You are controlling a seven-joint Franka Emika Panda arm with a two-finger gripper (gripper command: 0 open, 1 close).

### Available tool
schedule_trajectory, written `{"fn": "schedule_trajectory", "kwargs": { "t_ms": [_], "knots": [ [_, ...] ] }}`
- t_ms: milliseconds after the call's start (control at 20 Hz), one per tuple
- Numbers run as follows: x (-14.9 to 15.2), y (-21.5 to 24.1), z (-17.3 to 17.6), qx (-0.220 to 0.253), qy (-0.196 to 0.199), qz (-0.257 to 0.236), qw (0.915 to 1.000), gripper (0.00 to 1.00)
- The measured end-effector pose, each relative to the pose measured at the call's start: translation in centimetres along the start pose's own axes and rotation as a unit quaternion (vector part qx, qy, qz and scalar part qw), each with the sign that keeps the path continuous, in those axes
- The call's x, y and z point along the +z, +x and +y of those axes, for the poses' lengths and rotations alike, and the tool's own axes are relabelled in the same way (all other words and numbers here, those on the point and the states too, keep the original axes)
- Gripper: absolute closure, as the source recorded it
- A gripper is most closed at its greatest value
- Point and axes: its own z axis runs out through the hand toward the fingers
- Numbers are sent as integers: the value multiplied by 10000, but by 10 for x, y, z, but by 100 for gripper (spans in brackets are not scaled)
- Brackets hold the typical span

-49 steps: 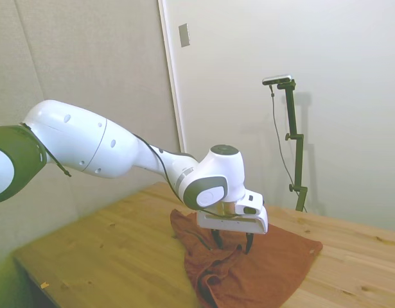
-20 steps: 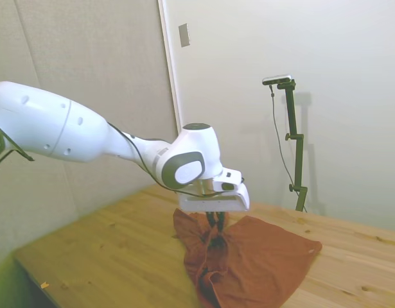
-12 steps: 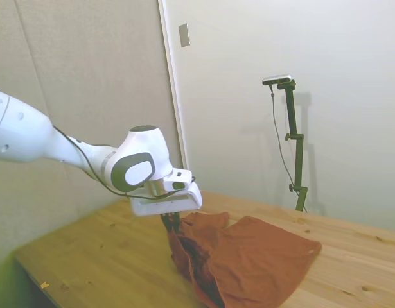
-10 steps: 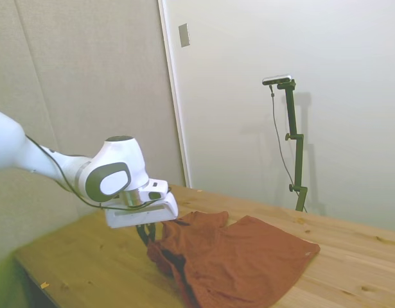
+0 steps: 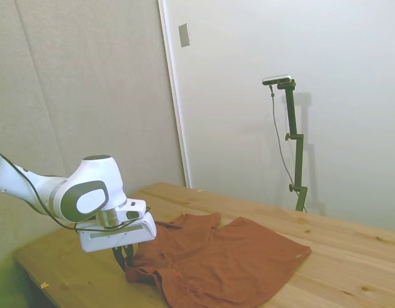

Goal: Unfold the shorts

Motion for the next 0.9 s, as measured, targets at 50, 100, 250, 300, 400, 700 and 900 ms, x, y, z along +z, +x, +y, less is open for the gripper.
{"fn": "schedule_trajectory", "kwargs": {
  "t_ms": [50, 100, 250, 300, 400, 700, 900],
  "knots": [
    [-1, -2, 0, 17, -4, 8, 10000, 0],
    [-1, -4, 0, 30, -7, 16, 10000, 0],
    [-2, -10, -2, 75, -24, 26, 10000, 0],
    [-3, -11, -3, 79, -30, 36, 10000, 0],
    [-6, -13, -6, 65, -40, 44, 10000, 0],
    [-38, -25, -20, 64, -43, 192, 9998, 0],
    [-65, -35, -30, 236, -14, 255, 9994, 0]
  ]
}}
